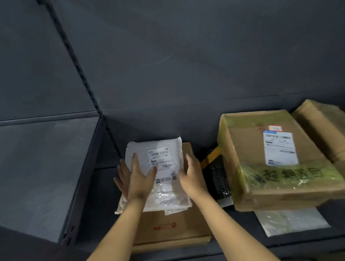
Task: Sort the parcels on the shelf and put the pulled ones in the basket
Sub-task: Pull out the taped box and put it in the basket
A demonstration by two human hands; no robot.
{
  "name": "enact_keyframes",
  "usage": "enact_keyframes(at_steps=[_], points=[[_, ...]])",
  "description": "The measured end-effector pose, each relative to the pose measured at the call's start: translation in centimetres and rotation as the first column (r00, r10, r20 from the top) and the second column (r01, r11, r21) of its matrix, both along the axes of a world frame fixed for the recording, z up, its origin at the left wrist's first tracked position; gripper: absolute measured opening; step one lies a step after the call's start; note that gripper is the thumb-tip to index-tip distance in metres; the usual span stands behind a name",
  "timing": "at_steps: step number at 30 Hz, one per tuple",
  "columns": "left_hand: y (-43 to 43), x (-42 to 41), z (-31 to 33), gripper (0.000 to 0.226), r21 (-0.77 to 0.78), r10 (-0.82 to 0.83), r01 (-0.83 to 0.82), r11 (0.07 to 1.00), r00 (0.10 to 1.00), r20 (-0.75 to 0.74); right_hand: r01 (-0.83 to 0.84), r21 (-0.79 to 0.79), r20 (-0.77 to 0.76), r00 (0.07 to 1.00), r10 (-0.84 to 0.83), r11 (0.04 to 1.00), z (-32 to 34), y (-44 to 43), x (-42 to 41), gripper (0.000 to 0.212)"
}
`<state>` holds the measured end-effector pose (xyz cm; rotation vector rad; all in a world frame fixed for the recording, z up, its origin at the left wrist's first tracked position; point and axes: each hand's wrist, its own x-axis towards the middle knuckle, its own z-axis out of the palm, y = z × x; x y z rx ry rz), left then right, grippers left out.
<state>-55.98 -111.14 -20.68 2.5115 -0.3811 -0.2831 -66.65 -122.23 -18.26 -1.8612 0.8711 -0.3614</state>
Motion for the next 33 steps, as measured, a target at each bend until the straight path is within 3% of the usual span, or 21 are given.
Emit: enact_keyframes(at_steps=[4, 6, 10, 13, 16, 22, 27, 30, 33], points=[[-5.8, -4.3, 2.6, 0.082, -0.106, -0.164, 0.177, 0.978, 0.979, 0.125, 0.047, -0.215, 0.096, 0.995, -0.027, 0.975, 5.0, -3.3, -4.4, 0.053], [-9.0, -6.9, 3.9, 0.080, -0.174, -0.251, 0.262, 0.949, 0.964, 0.084, 0.170, -0.281, 0.155, 0.979, -0.131, 0.944, 7.5, -6.1, -7.5, 0.047], [-13.6, -11.3, 5.3, 0.082, -0.319, -0.408, 0.340, 0.884, 0.896, -0.174, 0.403, -0.384, 0.117, 0.914, -0.389, 0.831, 9.5, -12.8, -14.8, 0.041], [-15.4, -13.6, 5.5, 0.091, -0.537, -0.477, 0.203, 0.819, 0.762, -0.439, 0.449, -0.426, -0.052, 0.854, -0.517, 0.785, 8.6, -16.0, -19.8, 0.046], [-16.0, -14.4, 4.5, 0.092, -0.568, -0.482, 0.150, 0.809, 0.721, -0.497, 0.461, -0.354, -0.136, 0.836, -0.532, 0.814, 7.5, -17.0, -22.1, 0.052], [-15.7, -14.5, 3.0, 0.059, -0.598, -0.509, 0.067, 0.799, 0.606, -0.612, 0.444, -0.126, -0.284, 0.841, -0.461, 0.887, 5.9, -16.8, -22.3, 0.053], [-14.6, -14.9, 3.9, 0.057, -0.605, -0.460, -0.048, 0.795, 0.602, -0.653, 0.454, -0.105, -0.127, 0.876, -0.464, 0.885, 6.3, -14.9, -22.6, 0.046], [-12.7, -15.1, 5.8, 0.037, -0.659, -0.488, -0.010, 0.752, 0.663, -0.568, 0.454, -0.056, 0.048, 0.891, -0.452, 0.889, 6.4, -13.4, -23.8, 0.025], [-10.4, -14.9, 8.6, 0.042, -0.730, -0.548, 0.090, 0.677, 0.724, -0.419, 0.428, 0.133, 0.258, 0.856, -0.448, 0.894, 7.6, -12.1, -24.6, 0.011]])
